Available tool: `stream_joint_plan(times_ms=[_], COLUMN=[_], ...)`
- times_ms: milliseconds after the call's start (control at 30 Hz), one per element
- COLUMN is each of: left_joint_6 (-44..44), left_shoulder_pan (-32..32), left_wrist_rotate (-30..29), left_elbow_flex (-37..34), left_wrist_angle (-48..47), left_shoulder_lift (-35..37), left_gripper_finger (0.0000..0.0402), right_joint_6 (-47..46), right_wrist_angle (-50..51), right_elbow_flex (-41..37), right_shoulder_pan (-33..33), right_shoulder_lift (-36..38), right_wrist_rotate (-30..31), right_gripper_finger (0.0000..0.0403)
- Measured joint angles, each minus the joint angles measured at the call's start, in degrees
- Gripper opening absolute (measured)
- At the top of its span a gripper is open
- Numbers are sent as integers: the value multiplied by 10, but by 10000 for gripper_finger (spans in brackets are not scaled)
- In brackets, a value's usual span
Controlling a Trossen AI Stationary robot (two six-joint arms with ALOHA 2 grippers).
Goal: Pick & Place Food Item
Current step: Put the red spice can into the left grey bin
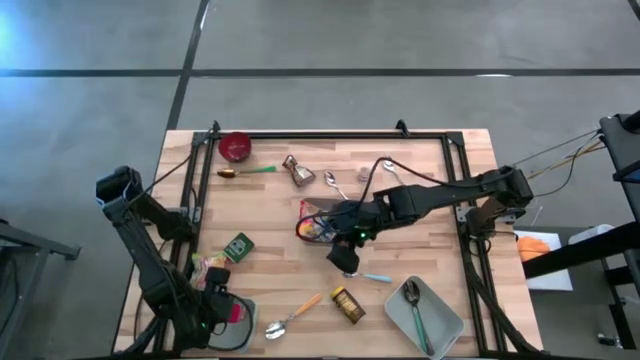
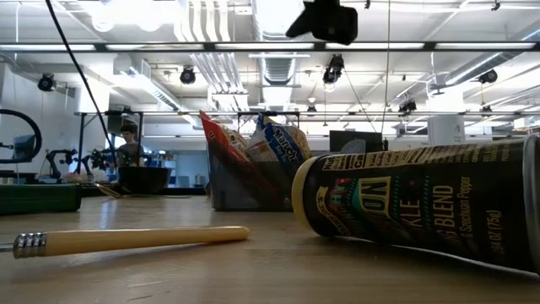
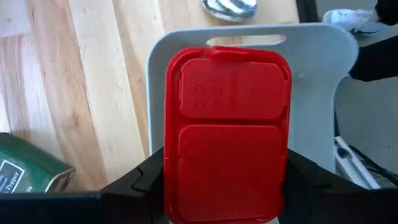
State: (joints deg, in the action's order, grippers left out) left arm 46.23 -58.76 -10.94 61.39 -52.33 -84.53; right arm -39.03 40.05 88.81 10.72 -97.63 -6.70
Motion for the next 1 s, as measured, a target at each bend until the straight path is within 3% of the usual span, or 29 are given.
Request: stream_joint_plan(times_ms=[300,1000], left_joint_6=[-28,33], left_shoulder_pan=[2,35], left_wrist_rotate=[0,0], left_elbow_flex=[-49,-93], left_wrist_angle=[99,125], left_shoulder_lift=[0,0], left_gripper_finger=[197,197], right_joint_6=[-5,-5], right_wrist_angle=[-13,-52], right_elbow_flex=[20,20], right_shoulder_pan=[4,4], right_shoulder_lift=[1,0], right_wrist_rotate=[0,4], right_gripper_finger=[273,273])
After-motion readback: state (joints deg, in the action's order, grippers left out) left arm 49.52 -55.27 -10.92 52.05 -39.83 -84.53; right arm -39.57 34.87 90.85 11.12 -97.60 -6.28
